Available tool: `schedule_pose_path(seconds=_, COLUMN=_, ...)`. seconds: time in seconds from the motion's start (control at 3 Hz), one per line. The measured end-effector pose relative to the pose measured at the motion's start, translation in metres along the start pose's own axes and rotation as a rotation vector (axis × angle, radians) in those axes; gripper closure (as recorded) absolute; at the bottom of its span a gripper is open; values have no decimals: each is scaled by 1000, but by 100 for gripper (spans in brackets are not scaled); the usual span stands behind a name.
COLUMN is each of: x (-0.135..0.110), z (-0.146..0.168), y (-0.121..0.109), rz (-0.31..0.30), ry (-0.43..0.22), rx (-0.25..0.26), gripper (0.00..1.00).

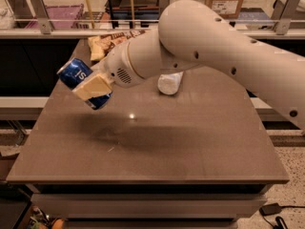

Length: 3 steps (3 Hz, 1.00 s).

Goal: Place pepsi can upright

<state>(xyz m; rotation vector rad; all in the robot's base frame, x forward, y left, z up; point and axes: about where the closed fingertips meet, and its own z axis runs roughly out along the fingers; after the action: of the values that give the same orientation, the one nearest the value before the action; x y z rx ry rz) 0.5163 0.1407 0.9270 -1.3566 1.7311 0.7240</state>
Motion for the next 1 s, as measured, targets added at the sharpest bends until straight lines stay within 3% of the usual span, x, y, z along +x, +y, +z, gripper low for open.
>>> schedule_pose_path(seconds=0.67, x=2, z=17, y=-2, rz=32, ry=-144, rx=8, gripper=100)
schedule_pose_path(seconds=1.0, x=-2, z=23, y=-7, rz=20, ry=-239, rx=9, gripper=100)
